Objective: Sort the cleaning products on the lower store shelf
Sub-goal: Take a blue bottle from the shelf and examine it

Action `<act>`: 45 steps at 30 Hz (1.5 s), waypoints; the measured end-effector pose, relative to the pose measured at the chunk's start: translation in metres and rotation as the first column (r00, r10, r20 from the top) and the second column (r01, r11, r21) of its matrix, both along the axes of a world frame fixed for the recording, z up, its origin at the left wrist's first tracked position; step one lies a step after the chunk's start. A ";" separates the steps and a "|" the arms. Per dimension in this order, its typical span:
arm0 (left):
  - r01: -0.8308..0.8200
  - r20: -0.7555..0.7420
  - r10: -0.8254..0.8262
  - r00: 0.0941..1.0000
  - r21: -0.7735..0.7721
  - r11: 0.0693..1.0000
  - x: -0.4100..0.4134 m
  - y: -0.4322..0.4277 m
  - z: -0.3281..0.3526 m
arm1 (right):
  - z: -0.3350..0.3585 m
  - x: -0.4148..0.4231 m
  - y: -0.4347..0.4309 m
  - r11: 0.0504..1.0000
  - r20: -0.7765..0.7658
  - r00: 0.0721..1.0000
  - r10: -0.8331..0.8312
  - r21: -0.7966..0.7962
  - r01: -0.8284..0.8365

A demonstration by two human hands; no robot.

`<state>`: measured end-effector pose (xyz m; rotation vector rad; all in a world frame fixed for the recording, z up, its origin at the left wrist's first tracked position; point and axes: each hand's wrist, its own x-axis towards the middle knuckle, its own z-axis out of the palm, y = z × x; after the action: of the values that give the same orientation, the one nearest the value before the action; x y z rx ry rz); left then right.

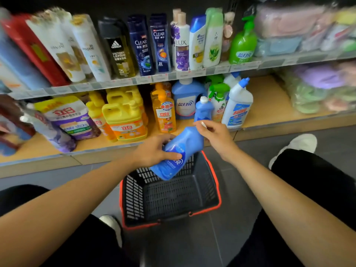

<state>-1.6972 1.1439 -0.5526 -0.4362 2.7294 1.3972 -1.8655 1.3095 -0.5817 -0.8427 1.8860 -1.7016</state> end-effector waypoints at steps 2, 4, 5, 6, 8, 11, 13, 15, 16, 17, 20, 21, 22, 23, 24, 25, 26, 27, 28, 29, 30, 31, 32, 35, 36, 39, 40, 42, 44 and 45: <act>0.070 0.062 -0.068 0.996 -0.030 0.997 0.005 0.002 -0.002 | -0.018 0.017 0.016 0.999 0.065 0.997 -0.047 -0.022 0.048; 0.146 0.118 -0.140 0.983 -0.051 0.988 0.009 0.005 -0.003 | -0.034 0.037 0.032 0.995 0.145 0.985 -0.094 -0.005 0.096; 0.177 0.143 -0.168 0.975 -0.052 0.983 0.011 0.007 -0.002 | -0.038 0.046 0.038 0.993 0.179 0.977 -0.114 -0.001 0.116; 0.201 0.161 -0.191 0.968 -0.048 0.978 0.014 0.008 -0.002 | -0.039 0.053 0.044 0.992 0.199 0.972 -0.124 -0.008 0.128; 0.223 0.160 -0.217 0.963 -0.018 0.975 0.020 0.009 -0.002 | -0.031 0.058 0.050 0.996 0.169 0.982 -0.082 -0.029 0.088; 0.193 0.143 -0.217 0.966 0.162 0.968 0.025 0.011 0.001 | -0.009 0.049 0.058 0.999 0.060 0.997 0.049 -0.024 -0.048; 0.158 0.140 -0.205 0.969 0.288 0.945 0.027 0.013 0.006 | 0.013 0.038 0.066 0.984 0.013 0.985 0.174 -0.030 -0.173; 0.139 0.123 -0.198 0.973 0.371 0.918 0.031 0.016 0.012 | 0.036 0.028 0.071 0.964 -0.053 0.963 0.264 0.010 -0.264; 0.135 0.108 -0.192 0.975 0.396 0.908 0.033 0.017 0.016 | 0.047 0.024 0.071 0.958 -0.092 0.953 0.287 0.030 -0.286; 0.134 0.087 -0.186 0.979 0.415 0.900 0.034 0.019 0.019 | 0.057 0.021 0.069 0.953 -0.121 0.946 0.302 0.044 -0.298; 0.129 0.009 -0.149 0.989 0.444 0.887 0.041 0.027 0.031 | 0.080 0.020 0.066 0.945 -0.127 0.937 0.324 0.076 -0.317; 0.131 -0.015 -0.138 0.990 0.445 0.886 0.043 0.030 0.033 | 0.084 0.021 0.067 0.941 -0.126 0.933 0.337 0.074 -0.330; 0.133 -0.036 -0.130 0.991 0.445 0.886 0.046 0.033 0.034 | 0.088 0.023 0.068 0.937 -0.132 0.928 0.348 0.068 -0.342; 0.135 -0.053 -0.125 0.991 0.443 0.886 0.049 0.036 0.034 | 0.090 0.025 0.069 0.937 -0.147 0.926 0.348 0.065 -0.342; 0.137 -0.068 -0.119 0.991 0.442 0.887 0.051 0.040 0.034 | 0.091 0.028 0.071 0.941 -0.168 0.926 0.339 0.067 -0.332; 0.134 -0.080 -0.110 0.991 0.444 0.886 0.054 0.045 0.031 | 0.091 0.031 0.072 0.946 -0.186 0.928 0.323 0.071 -0.315; 0.124 -0.089 -0.094 0.992 0.452 0.883 0.057 0.050 0.028 | 0.090 0.034 0.073 0.955 -0.196 0.935 0.296 0.071 -0.288; 0.108 -0.095 -0.072 0.993 0.466 0.878 0.061 0.055 0.024 | 0.088 0.038 0.074 0.966 -0.199 0.946 0.258 0.065 -0.249; 0.086 -0.098 -0.044 0.994 0.487 0.869 0.064 0.061 0.020 | 0.085 0.042 0.074 0.977 -0.194 0.958 0.212 0.057 -0.205; 0.061 -0.103 -0.011 0.995 0.503 0.862 0.067 0.067 0.016 | 0.082 0.045 0.075 0.985 -0.181 0.969 0.169 0.050 -0.163; 0.032 -0.114 0.030 0.993 0.507 0.861 0.069 0.073 0.012 | 0.079 0.048 0.075 0.991 -0.163 0.978 0.133 0.044 -0.127; -0.001 -0.130 0.077 0.989 0.501 0.866 0.071 0.078 0.008 | 0.076 0.052 0.075 0.994 -0.143 0.984 0.109 0.041 -0.104; -0.039 -0.147 0.127 0.981 0.493 0.869 0.073 0.082 0.005 | 0.074 0.056 0.074 0.995 -0.119 0.988 0.097 0.040 -0.093; -0.144 -0.159 0.257 0.953 0.509 0.849 0.073 0.092 0.001 | 0.069 0.066 0.070 0.996 -0.008 0.997 0.072 0.043 -0.072; -0.167 -0.159 0.294 0.943 0.536 0.827 0.073 0.094 0.002 | 0.068 0.069 0.070 0.996 0.040 0.997 0.063 0.054 -0.065; -0.224 -0.162 0.418 0.894 0.647 0.729 0.066 0.096 0.006 | 0.063 0.080 0.071 0.983 0.221 0.966 0.132 0.093 -0.156; -0.234 -0.157 0.455 0.877 0.687 0.688 0.063 0.095 0.008 | 0.062 0.085 0.072 0.971 0.277 0.943 0.184 0.098 -0.218; -0.252 -0.145 0.521 0.841 0.746 0.616 0.058 0.095 0.009 | 0.058 0.092 0.072 0.943 0.355 0.894 0.273 0.085 -0.321; -0.279 -0.128 0.580 0.805 0.781 0.559 0.055 0.094 0.010 | 0.056 0.096 0.071 0.932 0.371 0.875 0.310 0.066 -0.357; -0.292 -0.115 0.596 0.795 0.788 0.542 0.053 0.093 0.009 | 0.055 0.097 0.071 0.935 0.352 0.884 0.308 0.062 -0.350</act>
<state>-1.6440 1.2372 -0.5441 -0.9272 1.9702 2.8147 -1.7689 1.3803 -0.5263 -0.7203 1.5013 -1.4001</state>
